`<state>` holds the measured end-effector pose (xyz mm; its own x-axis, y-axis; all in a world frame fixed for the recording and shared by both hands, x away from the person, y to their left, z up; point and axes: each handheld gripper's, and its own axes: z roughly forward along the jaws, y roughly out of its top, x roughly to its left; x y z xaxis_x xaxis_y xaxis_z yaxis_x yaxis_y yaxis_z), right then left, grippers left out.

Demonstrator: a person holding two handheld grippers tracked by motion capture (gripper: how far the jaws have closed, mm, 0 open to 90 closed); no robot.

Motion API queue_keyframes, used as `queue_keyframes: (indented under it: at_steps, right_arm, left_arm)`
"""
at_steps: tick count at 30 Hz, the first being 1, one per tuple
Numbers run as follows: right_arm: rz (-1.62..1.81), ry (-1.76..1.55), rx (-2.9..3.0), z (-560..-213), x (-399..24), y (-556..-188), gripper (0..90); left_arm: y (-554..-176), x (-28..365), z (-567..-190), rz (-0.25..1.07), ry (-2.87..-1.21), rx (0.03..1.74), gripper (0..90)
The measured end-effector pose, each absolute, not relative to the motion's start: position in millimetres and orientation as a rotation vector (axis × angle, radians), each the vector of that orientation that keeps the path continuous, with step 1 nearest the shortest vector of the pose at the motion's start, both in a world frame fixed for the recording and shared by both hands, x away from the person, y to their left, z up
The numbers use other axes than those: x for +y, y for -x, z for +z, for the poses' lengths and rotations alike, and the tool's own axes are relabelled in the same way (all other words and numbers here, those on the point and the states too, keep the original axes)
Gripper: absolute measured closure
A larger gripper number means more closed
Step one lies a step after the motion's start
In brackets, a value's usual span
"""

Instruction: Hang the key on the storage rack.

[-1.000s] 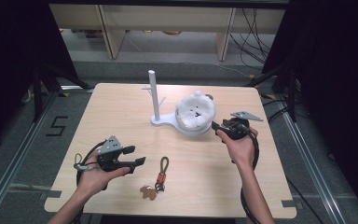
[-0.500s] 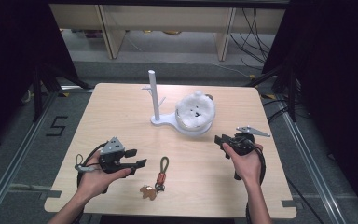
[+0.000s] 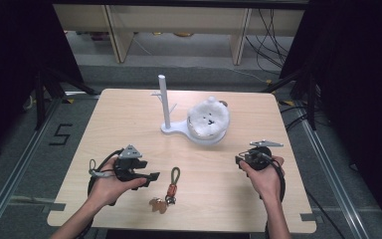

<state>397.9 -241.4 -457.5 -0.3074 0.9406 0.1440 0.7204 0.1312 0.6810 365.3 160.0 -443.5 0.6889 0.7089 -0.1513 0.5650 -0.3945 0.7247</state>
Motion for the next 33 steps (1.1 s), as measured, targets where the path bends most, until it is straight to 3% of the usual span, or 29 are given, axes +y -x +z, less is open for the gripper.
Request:
queue_keyframes:
  at_steps: [17, 33]
  right_arm:
    - [0.921, -1.692, 2.102, -453, -232, -391, 55.8]
    - [0.909, -1.664, 2.113, -455, -233, -393, 55.0]
  left_arm:
    - [-376, 104, -457, 0.099, -2.382, 1.018, 35.7]
    - [-378, 84, -474, 0.073, -2.419, 1.113, 35.4]
